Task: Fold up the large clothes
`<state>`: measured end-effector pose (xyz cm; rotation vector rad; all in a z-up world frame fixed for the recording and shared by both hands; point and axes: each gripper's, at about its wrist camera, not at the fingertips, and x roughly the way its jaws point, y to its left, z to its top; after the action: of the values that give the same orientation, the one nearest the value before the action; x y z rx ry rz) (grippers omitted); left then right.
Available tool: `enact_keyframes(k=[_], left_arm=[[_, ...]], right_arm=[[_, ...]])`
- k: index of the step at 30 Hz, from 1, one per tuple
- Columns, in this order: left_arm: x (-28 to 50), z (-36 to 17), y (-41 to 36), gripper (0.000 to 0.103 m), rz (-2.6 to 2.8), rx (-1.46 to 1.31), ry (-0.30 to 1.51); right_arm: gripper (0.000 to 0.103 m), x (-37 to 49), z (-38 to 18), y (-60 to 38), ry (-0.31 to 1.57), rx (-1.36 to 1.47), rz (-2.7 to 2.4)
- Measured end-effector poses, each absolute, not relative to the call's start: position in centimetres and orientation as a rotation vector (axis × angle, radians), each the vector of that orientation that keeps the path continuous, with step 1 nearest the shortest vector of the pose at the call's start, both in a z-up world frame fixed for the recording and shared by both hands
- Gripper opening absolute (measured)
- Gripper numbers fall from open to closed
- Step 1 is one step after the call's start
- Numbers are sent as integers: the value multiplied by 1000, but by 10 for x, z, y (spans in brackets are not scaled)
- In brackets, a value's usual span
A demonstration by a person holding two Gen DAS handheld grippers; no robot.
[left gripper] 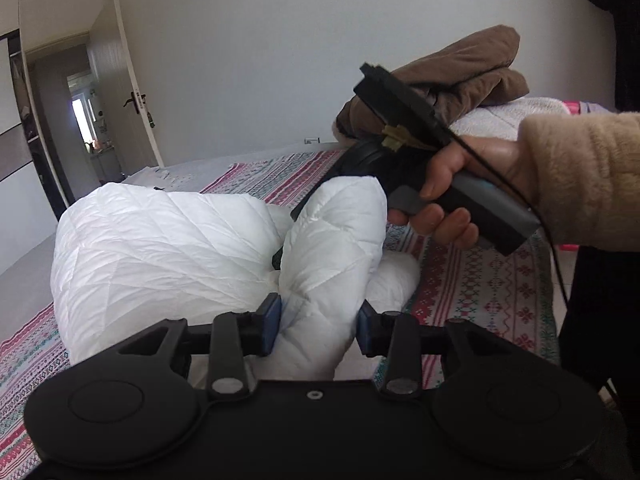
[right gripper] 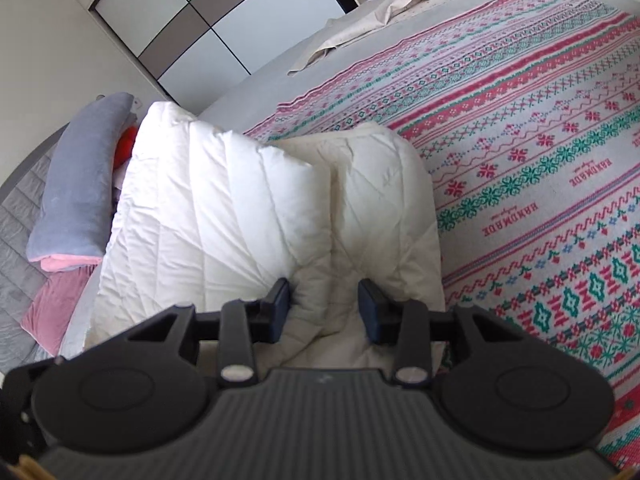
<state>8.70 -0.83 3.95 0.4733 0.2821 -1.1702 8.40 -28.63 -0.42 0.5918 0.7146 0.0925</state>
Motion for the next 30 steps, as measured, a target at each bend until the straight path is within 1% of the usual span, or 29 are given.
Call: enact_keyframes(k=[4, 8, 10, 15, 16, 19, 24, 27, 30], left_arm=[[98, 57, 20, 40, -1230, 364, 316], [114, 60, 32, 40, -1198, 257, 334], [121, 59, 30, 38, -1160, 212, 354], [122, 29, -6, 37, -1147, 318, 440], [120, 23, -14, 37, -1142, 343, 452], [117, 17, -25, 37, -1133, 374, 452], [112, 14, -33, 37, -1113, 409, 434], [107, 12, -37, 37, -1102, 428, 422], [106, 13, -38, 37, -1103, 426, 418]], right_arm=[[35, 82, -6, -292, 707, 629, 110], [36, 81, -3, -287, 704, 607, 97], [36, 81, -2, -285, 704, 603, 91], [39, 80, 6, -284, 691, 597, 83], [42, 78, 11, -284, 684, 602, 79], [43, 66, 34, -283, 612, 623, 50], [43, 51, 76, -253, 391, 671, 103], [43, 65, 79, -228, 309, 729, 146], [43, 87, 68, -214, 288, 702, 52]])
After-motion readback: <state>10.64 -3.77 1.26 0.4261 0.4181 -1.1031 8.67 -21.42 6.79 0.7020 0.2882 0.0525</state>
